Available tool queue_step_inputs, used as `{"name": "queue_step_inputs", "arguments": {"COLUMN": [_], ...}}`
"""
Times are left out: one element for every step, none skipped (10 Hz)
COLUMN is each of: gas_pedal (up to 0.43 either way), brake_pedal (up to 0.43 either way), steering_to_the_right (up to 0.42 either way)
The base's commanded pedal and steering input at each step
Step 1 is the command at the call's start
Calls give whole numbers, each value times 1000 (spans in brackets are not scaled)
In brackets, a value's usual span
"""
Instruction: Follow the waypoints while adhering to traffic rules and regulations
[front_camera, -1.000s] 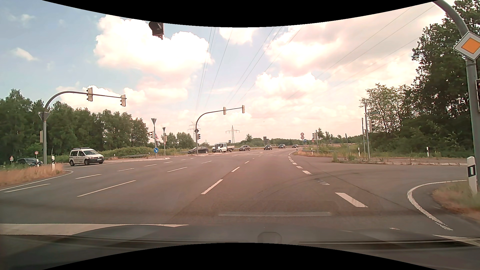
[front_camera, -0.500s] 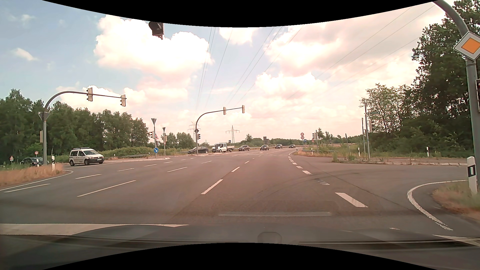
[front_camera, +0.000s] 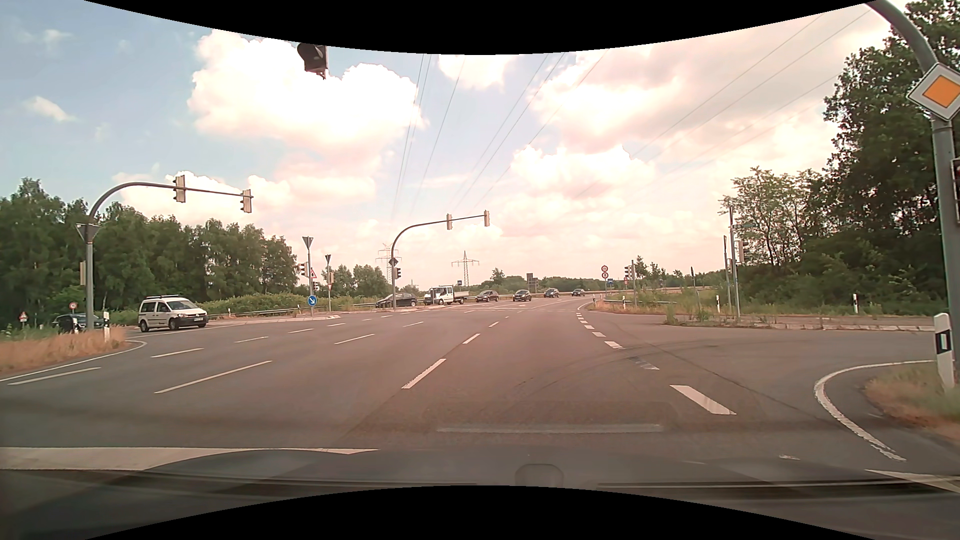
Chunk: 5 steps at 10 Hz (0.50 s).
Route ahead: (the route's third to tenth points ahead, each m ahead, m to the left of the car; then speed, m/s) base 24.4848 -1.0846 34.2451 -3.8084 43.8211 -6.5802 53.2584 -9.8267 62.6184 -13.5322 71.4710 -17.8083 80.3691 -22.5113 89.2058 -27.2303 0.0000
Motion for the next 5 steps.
{"name": "queue_step_inputs", "arguments": {"gas_pedal": [0, 0, 0, 0, 0], "brake_pedal": [500, 500, 500, 500, 500], "steering_to_the_right": [20, 20, 20, 20, 20]}}
